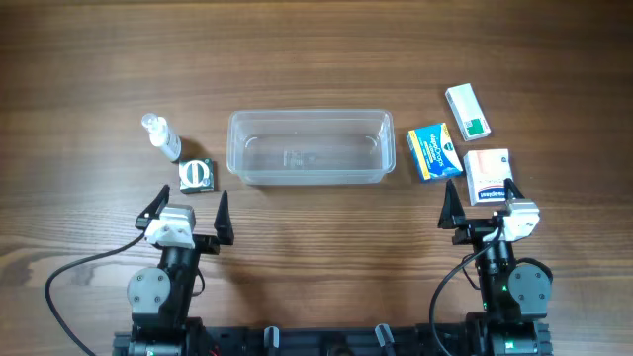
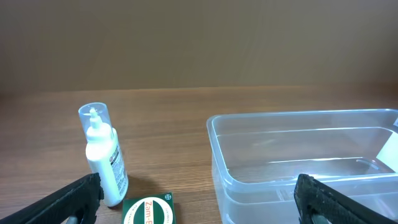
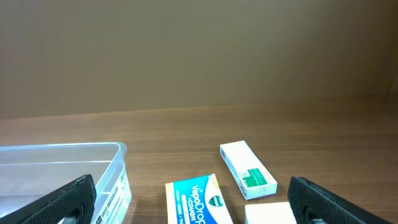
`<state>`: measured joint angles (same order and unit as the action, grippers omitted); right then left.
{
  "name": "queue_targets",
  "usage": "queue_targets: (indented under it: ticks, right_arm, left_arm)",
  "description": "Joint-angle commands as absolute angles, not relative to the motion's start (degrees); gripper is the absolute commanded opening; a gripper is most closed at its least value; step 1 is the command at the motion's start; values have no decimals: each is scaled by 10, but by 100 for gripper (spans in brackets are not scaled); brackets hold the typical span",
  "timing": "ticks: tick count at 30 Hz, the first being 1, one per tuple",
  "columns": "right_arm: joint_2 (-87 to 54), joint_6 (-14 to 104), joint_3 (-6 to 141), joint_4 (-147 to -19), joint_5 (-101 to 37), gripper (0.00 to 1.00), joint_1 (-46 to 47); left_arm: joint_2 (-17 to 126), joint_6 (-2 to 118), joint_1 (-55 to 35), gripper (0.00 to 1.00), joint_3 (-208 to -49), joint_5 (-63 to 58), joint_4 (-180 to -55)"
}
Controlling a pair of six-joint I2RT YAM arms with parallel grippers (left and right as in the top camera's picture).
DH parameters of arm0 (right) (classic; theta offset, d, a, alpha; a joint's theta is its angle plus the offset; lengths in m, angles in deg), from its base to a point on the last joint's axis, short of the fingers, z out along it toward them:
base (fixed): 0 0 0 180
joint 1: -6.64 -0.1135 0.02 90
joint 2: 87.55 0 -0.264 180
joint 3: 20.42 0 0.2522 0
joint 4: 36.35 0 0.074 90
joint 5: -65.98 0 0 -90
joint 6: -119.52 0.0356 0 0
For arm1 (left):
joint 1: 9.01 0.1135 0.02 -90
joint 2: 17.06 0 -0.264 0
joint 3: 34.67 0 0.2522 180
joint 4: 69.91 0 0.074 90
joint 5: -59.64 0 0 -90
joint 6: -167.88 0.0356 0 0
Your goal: Pack container
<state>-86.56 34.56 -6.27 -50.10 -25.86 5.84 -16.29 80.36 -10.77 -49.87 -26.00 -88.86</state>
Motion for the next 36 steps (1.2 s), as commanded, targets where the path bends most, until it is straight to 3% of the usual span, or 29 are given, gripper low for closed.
queue_targets:
  ticks: [1, 19, 22, 29, 36]
  right_arm:
    - [-868, 341, -64, -498, -255, 100, 62]
    - [-868, 341, -64, -498, -255, 100, 62]
    - [-868, 341, -64, -498, -255, 100, 62]
    - [-868, 341, -64, -498, -255, 100, 62]
    - [-868, 341, -64, -498, -255, 100, 62]
  left_arm:
    - [-167, 808, -107, 100, -494, -266, -889]
    - [-167, 807, -107, 100, -495, -273, -877]
    - [-167, 762, -107, 100, -517, -272, -878]
    - [-108, 709, -107, 100, -683, -315, -1001]
    - [151, 798, -107, 100, -939, -316, -1158]
